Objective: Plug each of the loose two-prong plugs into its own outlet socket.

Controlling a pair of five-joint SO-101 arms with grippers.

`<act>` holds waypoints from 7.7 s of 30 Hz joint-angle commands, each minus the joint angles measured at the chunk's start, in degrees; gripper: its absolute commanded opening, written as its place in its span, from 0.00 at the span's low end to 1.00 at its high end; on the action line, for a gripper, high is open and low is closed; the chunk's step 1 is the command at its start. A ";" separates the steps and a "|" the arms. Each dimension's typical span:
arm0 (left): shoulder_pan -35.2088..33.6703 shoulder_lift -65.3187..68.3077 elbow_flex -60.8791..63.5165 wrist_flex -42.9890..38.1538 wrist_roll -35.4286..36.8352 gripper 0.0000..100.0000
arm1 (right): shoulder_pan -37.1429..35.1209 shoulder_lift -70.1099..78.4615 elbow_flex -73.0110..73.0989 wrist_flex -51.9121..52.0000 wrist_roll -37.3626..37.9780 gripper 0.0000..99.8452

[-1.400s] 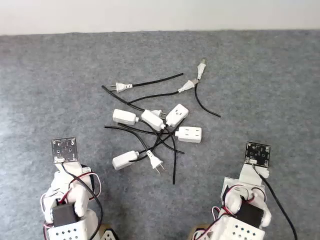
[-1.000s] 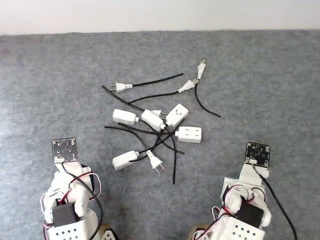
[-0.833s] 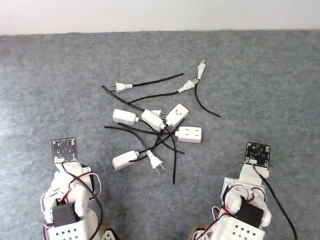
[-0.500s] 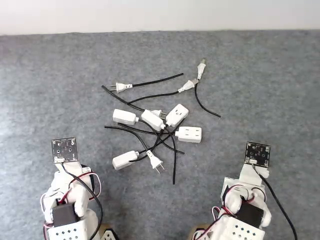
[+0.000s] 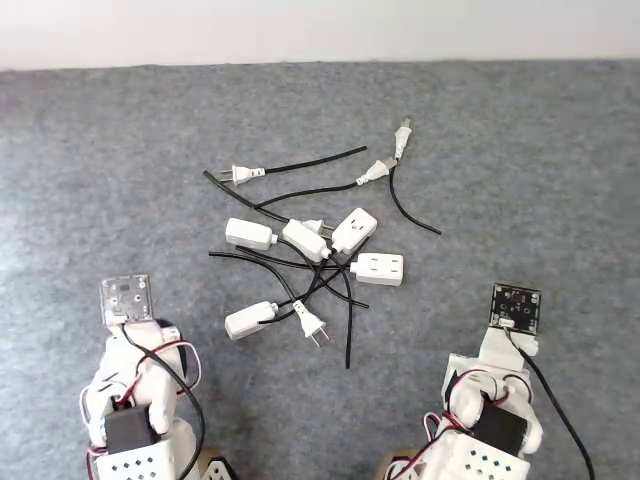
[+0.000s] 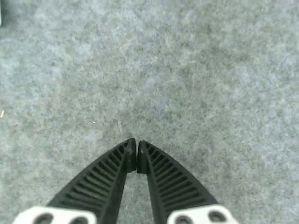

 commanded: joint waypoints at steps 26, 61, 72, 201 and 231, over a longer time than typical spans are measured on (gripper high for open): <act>5.80 -0.35 -20.44 12.04 -5.80 0.02 | -10.59 0.13 -15.74 -9.63 0.35 0.02; 30.68 71.12 -51.74 7.74 -8.00 0.22 | -8.57 59.74 -32.18 -26.07 -6.24 0.01; 40.18 71.47 -40.40 1.41 -19.34 0.18 | -6.81 59.74 -29.10 -31.52 -3.87 0.01; 65.23 69.10 -37.49 -32.70 32.44 0.24 | -2.15 60.26 -29.01 -34.07 -1.41 0.01; 67.87 98.64 -59.03 -31.65 24.53 0.03 | -2.15 59.74 -27.96 -34.42 -0.97 0.01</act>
